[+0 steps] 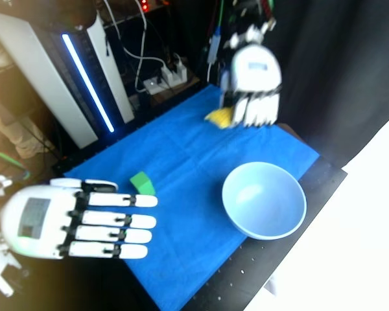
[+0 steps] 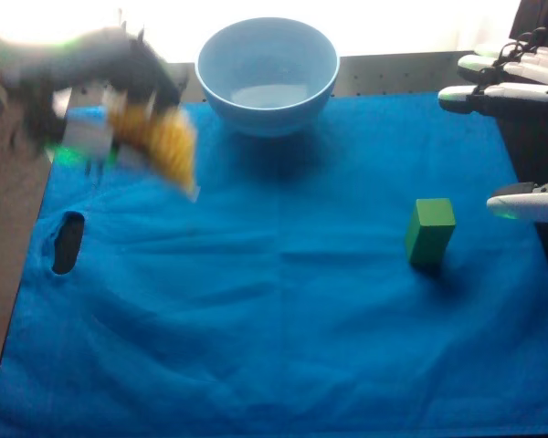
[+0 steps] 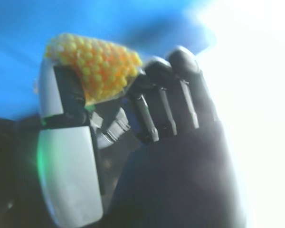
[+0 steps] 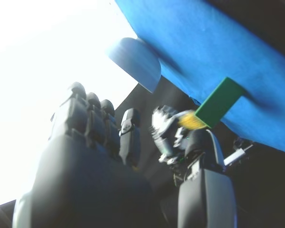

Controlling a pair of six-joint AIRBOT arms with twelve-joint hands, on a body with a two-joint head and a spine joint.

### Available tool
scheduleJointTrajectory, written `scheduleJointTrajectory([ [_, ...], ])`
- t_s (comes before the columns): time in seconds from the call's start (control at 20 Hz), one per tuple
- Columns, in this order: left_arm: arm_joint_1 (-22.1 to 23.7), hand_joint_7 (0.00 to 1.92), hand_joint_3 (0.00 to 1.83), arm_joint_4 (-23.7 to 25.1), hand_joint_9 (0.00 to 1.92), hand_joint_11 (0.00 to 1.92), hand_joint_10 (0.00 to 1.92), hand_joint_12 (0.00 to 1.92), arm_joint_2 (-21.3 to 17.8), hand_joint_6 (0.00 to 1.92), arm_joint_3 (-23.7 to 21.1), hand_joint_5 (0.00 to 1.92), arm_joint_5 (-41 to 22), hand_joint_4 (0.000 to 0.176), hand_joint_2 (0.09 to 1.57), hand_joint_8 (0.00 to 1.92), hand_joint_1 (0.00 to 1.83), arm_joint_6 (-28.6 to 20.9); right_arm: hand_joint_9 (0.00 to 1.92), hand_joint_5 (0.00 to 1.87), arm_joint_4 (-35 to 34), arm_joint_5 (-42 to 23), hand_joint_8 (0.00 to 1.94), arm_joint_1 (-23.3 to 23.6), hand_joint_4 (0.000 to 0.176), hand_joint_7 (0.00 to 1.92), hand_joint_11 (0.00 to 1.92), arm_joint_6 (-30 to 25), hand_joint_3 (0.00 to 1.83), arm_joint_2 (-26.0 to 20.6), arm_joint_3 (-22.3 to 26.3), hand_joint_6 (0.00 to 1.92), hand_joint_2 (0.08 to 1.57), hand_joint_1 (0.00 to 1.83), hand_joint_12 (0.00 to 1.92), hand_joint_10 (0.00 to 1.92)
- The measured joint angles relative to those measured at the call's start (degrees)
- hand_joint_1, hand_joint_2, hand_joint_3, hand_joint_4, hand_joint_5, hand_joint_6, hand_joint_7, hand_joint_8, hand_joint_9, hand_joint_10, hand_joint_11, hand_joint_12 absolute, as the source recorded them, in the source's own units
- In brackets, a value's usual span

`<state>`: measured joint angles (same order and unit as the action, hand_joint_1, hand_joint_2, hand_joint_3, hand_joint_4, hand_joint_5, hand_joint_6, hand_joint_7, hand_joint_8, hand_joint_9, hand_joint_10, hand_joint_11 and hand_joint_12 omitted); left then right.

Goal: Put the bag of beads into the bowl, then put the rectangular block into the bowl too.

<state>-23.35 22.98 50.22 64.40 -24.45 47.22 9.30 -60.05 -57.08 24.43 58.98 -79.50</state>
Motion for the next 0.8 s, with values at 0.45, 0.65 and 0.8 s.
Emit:
scheduleJointTrajectory([
  [0.45,7.7,1.12,0.0,-18.2,1.13,0.91,0.75,1.47,21.2,0.72,20.3,1.02,4.1,0.0,1.08,0.94,1.27,14.5,0.11,0.35,0.9,0.2,0.01,0.0,0.059,0.13,0.02,0.0,0.0,2.8,-2.3,0.01,1.07,0.75,0.02,0.0],
  [0.65,7.7,0.51,0.0,-18.9,0.51,0.04,0.04,1.07,25.6,0.0,26.3,0.42,9.9,0.097,0.92,0.0,0.77,14.6,0.06,0.35,0.7,0.0,0.0,0.5,0.092,0.12,0.01,0.0,0.0,2.8,-2.7,0.0,1.08,0.73,0.0,0.0],
  [0.8,7.9,0.42,0.0,-19.8,0.45,0.02,0.0,1.02,24.1,0.0,24.8,0.34,10.4,0.114,0.97,0.0,0.75,14.6,0.08,0.34,1.8,0.2,0.0,0.5,0.123,0.1,0.2,0.0,0.01,2.8,-2.7,0.0,1.1,0.46,0.09,0.01],
])
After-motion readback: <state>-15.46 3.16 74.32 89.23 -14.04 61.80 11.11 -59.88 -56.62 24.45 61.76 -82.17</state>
